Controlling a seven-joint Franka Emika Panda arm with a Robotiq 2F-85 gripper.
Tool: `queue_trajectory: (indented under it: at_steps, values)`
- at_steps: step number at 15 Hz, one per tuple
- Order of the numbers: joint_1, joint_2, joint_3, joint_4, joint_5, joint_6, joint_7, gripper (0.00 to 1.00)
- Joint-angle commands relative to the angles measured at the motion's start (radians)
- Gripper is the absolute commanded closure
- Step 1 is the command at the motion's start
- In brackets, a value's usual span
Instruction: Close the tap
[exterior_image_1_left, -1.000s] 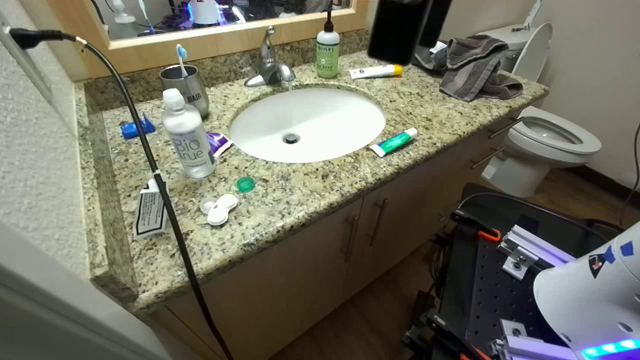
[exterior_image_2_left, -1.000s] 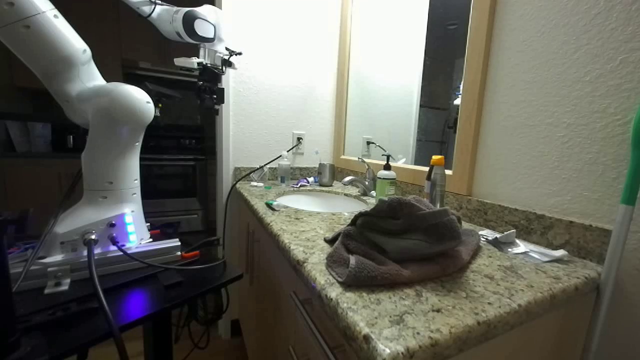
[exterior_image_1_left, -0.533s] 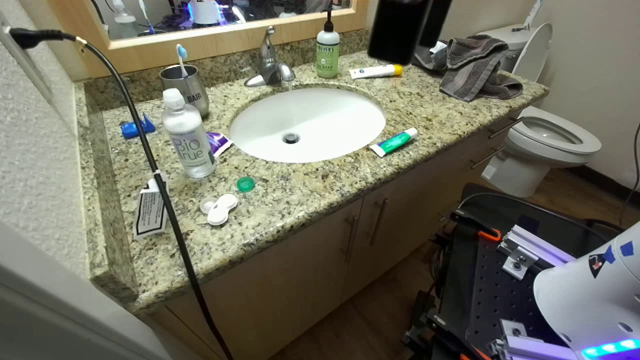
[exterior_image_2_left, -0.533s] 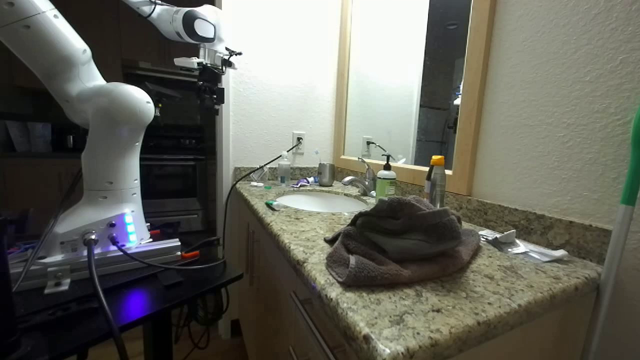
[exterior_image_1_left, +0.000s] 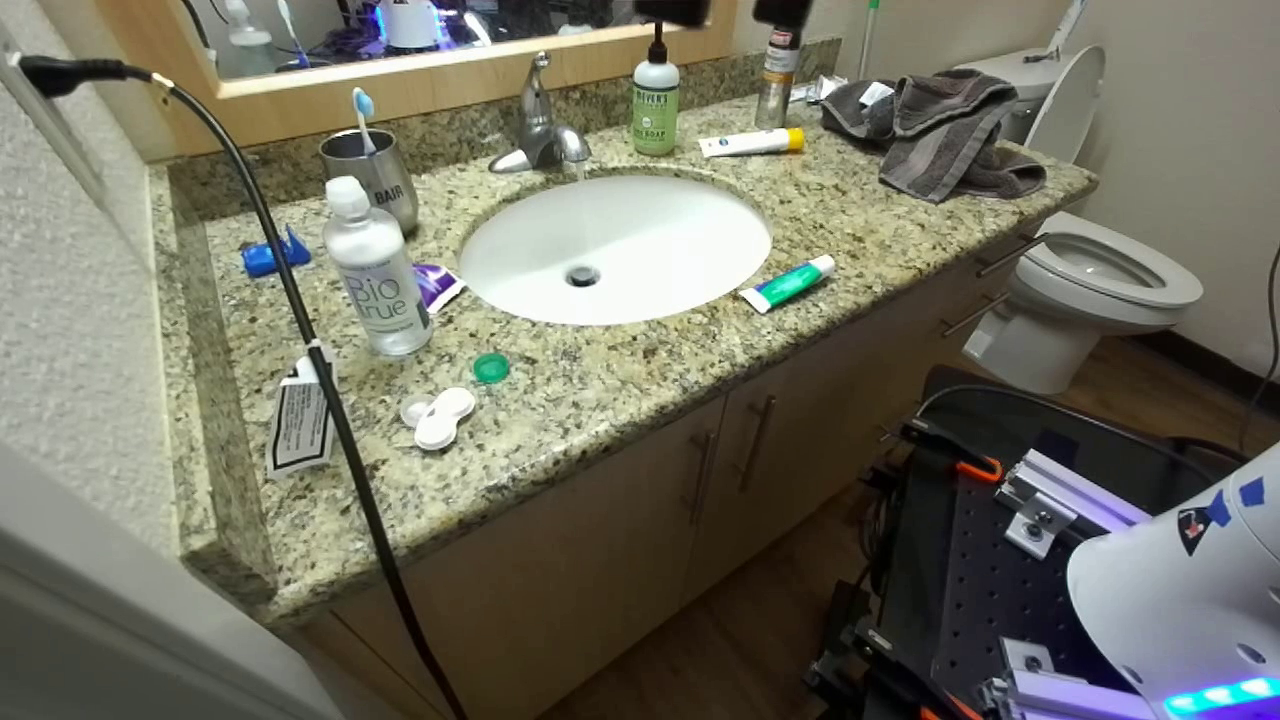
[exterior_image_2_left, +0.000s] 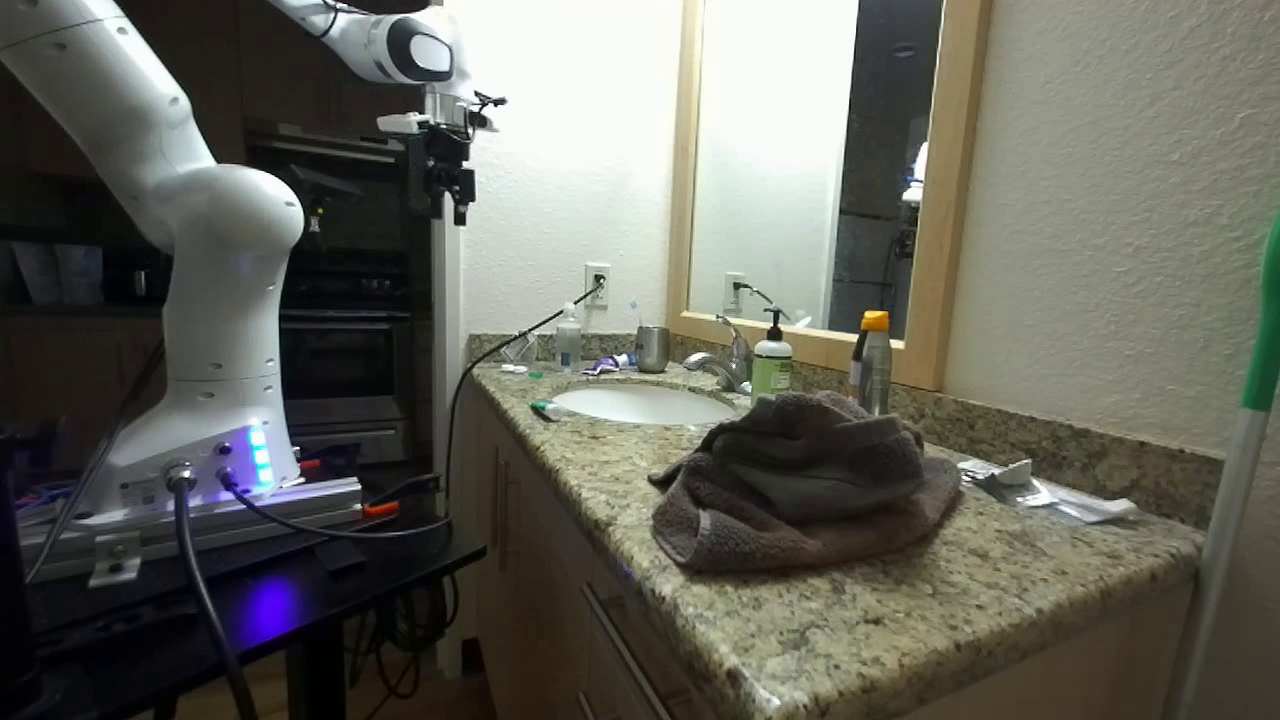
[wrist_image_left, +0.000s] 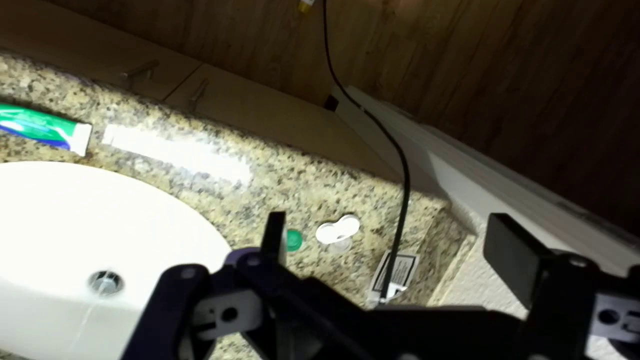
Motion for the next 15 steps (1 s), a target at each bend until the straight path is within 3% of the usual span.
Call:
queue_trajectory:
  at_steps: [1,3,4,7,8,10,12,14,15]
  values:
    - [-0.106,0.168,-0.019,0.11,-0.058,0.061,0.085,0.0]
    - [-0.138,0.215,-0.042,0.137,-0.049,0.07,0.145,0.0]
    - [-0.11,0.155,-0.036,0.093,-0.047,0.064,0.094,0.0]
    - [-0.115,0.181,-0.044,0.106,-0.048,0.064,0.093,0.0]
    - [-0.099,0.179,-0.056,0.102,-0.035,0.056,0.037,0.0]
    - [-0.082,0.241,-0.123,0.141,0.01,-0.003,-0.127,0.0]
    - [-0.111,0.332,-0.187,0.209,0.014,-0.101,-0.218,0.0]
    - [-0.146,0.432,-0.239,0.299,-0.003,-0.208,-0.237,0.0]
    - [-0.167,0.481,-0.242,0.347,-0.036,-0.23,-0.184,0.0]
